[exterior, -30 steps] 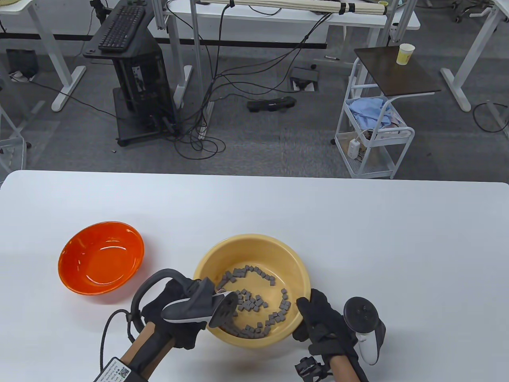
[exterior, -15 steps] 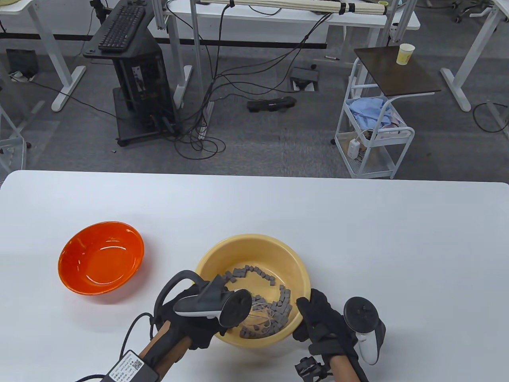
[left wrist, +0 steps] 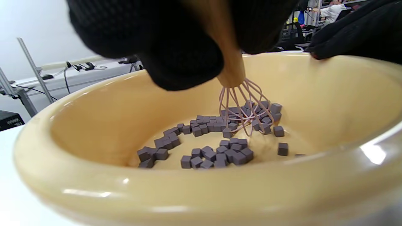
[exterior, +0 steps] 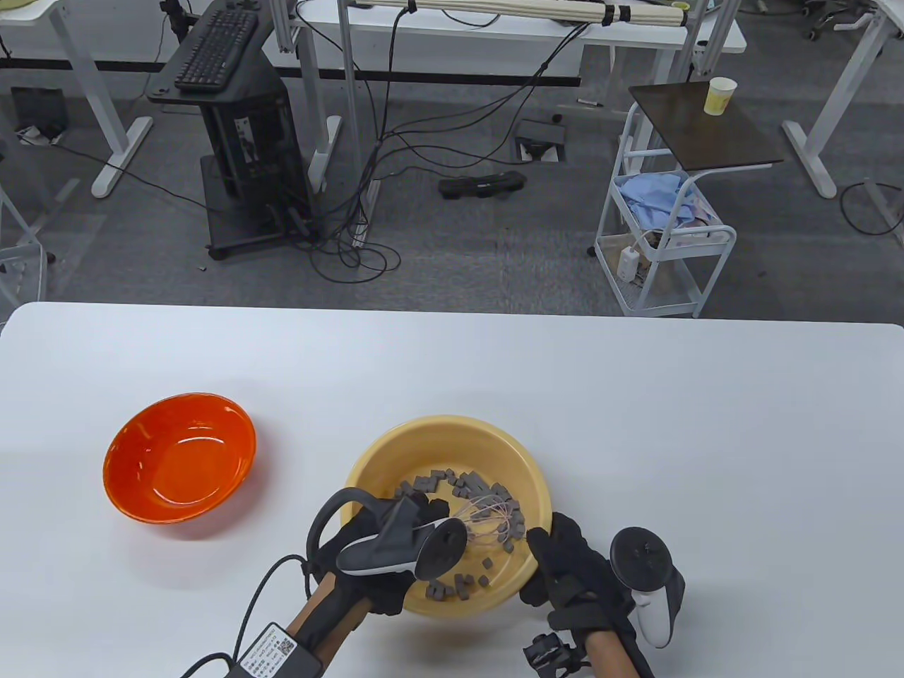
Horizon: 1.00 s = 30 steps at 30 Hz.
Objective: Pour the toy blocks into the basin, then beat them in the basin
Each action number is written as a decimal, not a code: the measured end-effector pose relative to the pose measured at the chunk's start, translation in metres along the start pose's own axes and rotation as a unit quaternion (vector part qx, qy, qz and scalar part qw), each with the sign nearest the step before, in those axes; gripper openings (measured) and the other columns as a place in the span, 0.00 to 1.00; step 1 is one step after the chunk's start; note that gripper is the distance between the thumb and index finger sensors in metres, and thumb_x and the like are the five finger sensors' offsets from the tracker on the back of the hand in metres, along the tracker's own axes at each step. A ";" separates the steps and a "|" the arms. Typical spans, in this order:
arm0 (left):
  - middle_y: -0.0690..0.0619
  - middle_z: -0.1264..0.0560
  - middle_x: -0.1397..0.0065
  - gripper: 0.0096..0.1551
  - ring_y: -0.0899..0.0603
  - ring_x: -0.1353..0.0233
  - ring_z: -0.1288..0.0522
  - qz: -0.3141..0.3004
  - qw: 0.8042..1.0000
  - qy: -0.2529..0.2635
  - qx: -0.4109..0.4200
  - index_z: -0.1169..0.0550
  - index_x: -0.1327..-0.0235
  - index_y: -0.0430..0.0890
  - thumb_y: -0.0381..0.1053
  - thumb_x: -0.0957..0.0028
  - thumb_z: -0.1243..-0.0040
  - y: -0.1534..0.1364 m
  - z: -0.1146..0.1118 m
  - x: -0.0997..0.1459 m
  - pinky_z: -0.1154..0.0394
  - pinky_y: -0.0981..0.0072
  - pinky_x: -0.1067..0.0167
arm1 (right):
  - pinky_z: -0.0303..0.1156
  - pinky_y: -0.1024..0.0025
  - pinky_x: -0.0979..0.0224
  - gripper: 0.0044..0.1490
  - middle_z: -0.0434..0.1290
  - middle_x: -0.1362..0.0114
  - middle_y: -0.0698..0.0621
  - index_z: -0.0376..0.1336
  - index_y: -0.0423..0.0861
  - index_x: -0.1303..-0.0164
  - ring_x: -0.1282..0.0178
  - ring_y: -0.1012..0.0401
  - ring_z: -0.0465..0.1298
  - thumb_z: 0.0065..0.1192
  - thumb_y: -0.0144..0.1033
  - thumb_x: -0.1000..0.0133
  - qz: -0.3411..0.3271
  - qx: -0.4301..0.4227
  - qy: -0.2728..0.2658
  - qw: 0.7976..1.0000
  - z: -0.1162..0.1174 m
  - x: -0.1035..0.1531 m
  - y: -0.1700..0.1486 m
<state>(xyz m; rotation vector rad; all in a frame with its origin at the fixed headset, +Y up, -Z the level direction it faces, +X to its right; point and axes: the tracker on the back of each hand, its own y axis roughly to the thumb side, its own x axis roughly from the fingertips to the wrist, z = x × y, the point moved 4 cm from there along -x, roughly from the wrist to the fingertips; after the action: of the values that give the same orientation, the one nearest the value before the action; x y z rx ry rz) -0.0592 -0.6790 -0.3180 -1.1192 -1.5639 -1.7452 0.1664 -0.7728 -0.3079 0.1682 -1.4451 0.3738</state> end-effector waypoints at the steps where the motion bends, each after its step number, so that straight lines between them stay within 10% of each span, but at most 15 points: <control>1: 0.41 0.19 0.31 0.26 0.54 0.55 0.13 0.010 1.000 0.006 -0.011 0.24 0.27 0.44 0.54 0.32 0.42 -0.001 -0.003 0.000 0.15 0.65 0.58 | 0.83 0.51 0.51 0.41 0.75 0.48 0.33 0.44 0.17 0.23 0.65 0.55 0.83 0.52 0.33 0.25 0.000 0.000 0.000 1.000 0.000 0.000 0.000; 17: 0.42 0.19 0.31 0.24 0.54 0.59 0.13 0.135 0.987 -0.059 -0.064 0.22 0.29 0.46 0.56 0.33 0.40 -0.053 0.006 0.027 0.16 0.66 0.60 | 0.83 0.51 0.51 0.40 0.75 0.47 0.33 0.44 0.16 0.23 0.65 0.55 0.83 0.52 0.33 0.25 0.001 0.008 0.002 1.000 -0.001 0.000 0.000; 30: 0.46 0.12 0.45 0.21 0.55 0.67 0.13 0.104 0.991 -0.080 -0.035 0.13 0.45 0.48 0.61 0.36 0.37 -0.043 0.032 0.039 0.16 0.66 0.67 | 0.82 0.51 0.50 0.40 0.75 0.47 0.33 0.43 0.17 0.22 0.65 0.55 0.83 0.51 0.33 0.25 0.004 0.009 0.007 1.000 -0.001 0.000 0.000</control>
<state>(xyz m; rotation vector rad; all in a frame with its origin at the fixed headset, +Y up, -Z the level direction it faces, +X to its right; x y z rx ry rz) -0.1078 -0.6345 -0.3082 -1.4349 -1.4265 -1.6154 0.1671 -0.7724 -0.3082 0.1741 -1.4298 0.3945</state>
